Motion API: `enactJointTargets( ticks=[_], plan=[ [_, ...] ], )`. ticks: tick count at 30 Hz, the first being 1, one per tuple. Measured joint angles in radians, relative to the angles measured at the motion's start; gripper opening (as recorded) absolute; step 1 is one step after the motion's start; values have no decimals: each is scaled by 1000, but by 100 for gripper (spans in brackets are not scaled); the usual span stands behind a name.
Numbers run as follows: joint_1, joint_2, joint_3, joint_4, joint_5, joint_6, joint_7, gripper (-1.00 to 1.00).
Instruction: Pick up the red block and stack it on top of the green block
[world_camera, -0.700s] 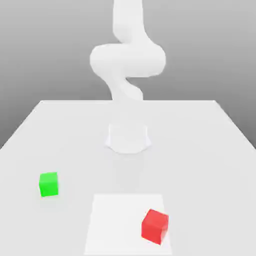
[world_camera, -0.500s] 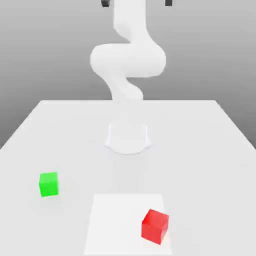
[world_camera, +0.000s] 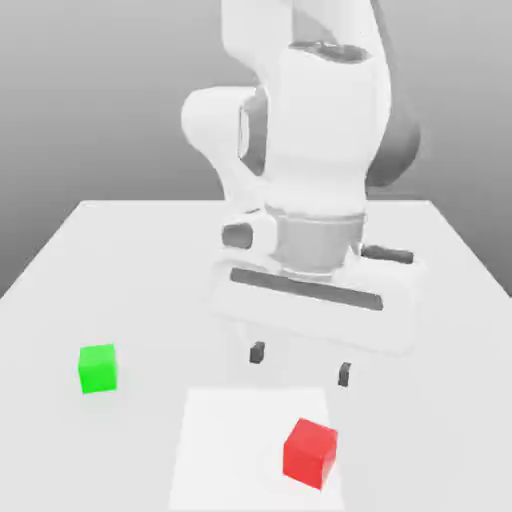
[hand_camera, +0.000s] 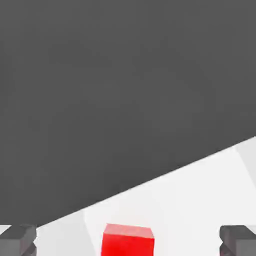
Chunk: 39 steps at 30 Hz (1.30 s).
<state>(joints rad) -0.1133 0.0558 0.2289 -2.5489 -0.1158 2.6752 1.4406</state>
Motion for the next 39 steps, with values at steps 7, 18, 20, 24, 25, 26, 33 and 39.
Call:
enactJointTargets(
  ticks=[7,18,20,24,25,26,33,39],
  plan=[
    [62,246,-62,-3,-52,173,103,0],
    [50,192,-43,-12,-17,130,78,-100],
    [40,122,-25,-24,22,73,48,-100],
    [-87,19,-123,-96,37,37,38,-100],
    [-153,-9,-153,-118,36,32,39,-100],
    [-221,-40,-182,-144,34,25,39,-100],
    [-474,-206,-353,-293,62,18,18,-100],
    [-488,-18,-353,-296,136,208,-34,-100]
  ],
)
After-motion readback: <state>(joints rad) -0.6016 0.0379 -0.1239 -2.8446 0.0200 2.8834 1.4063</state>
